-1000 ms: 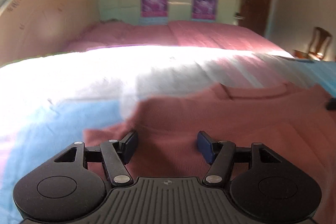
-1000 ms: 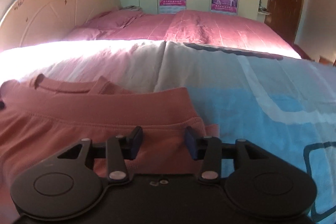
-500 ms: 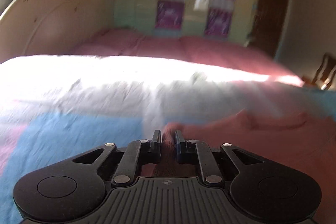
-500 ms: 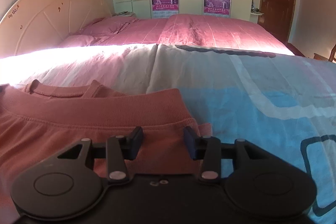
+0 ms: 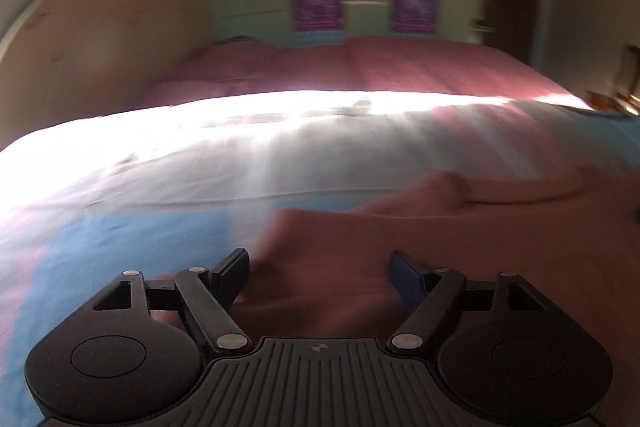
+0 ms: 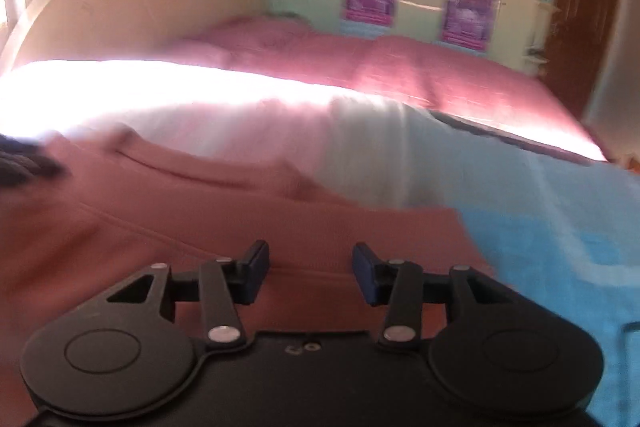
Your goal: Fold small clothes
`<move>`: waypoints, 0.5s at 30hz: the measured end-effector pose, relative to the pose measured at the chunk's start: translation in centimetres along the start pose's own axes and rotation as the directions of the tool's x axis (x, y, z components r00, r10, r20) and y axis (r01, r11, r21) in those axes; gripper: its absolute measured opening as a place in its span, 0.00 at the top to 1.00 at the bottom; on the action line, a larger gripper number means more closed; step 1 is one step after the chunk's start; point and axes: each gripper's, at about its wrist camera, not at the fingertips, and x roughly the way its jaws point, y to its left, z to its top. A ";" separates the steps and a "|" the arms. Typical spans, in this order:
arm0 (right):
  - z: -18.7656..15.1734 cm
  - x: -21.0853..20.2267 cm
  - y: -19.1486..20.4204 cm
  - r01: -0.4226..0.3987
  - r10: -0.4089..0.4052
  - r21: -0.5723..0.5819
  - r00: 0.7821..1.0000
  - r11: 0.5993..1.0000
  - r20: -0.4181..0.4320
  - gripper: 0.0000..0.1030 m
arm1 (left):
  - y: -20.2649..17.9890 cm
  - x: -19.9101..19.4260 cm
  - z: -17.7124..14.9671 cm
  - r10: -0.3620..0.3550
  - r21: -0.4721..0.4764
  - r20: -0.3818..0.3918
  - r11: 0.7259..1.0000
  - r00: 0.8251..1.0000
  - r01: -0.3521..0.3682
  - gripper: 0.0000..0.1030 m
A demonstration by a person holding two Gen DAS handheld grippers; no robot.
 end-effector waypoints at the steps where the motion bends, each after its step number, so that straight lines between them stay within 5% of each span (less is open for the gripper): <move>1: -0.3 0.1 -1.9 0.070 -0.070 0.054 0.998 0.996 -0.010 0.54 | 2.0 -0.2 -0.2 0.018 -0.030 0.004 0.999 1.000 -0.017 0.24; 3: -0.6 -0.4 -4.9 0.121 -0.117 0.135 0.992 0.983 -0.035 0.54 | 3.7 -1.0 -0.4 -0.001 -0.109 0.012 0.994 1.000 0.002 0.24; 5: -0.2 -1.4 -4.5 0.120 -0.117 0.126 0.993 0.985 -0.028 0.52 | 1.3 -3.6 -0.3 -0.082 -0.085 0.084 0.992 0.993 0.089 0.24; 7: 0.1 -3.1 -2.1 0.020 -0.023 0.104 0.999 0.994 0.036 0.53 | -2.7 -5.9 -0.6 -0.190 0.004 0.113 0.982 0.975 0.191 0.24; 10: -0.7 -4.5 3.5 -0.126 0.128 -0.033 0.990 0.991 0.054 0.54 | -8.4 -6.8 -2.4 -0.323 0.132 0.039 0.940 0.946 0.315 0.24; 12: -1.9 -3.7 6.4 -0.160 0.161 -0.127 0.987 0.979 0.000 0.53 | -11.3 -5.1 -4.2 -0.277 0.201 -0.034 0.939 0.960 0.278 0.23; 15: -3.2 -2.8 6.2 -0.127 0.128 -0.075 0.992 0.989 0.005 0.48 | -11.2 -5.5 -4.5 -0.248 0.189 0.004 0.951 0.969 0.243 0.21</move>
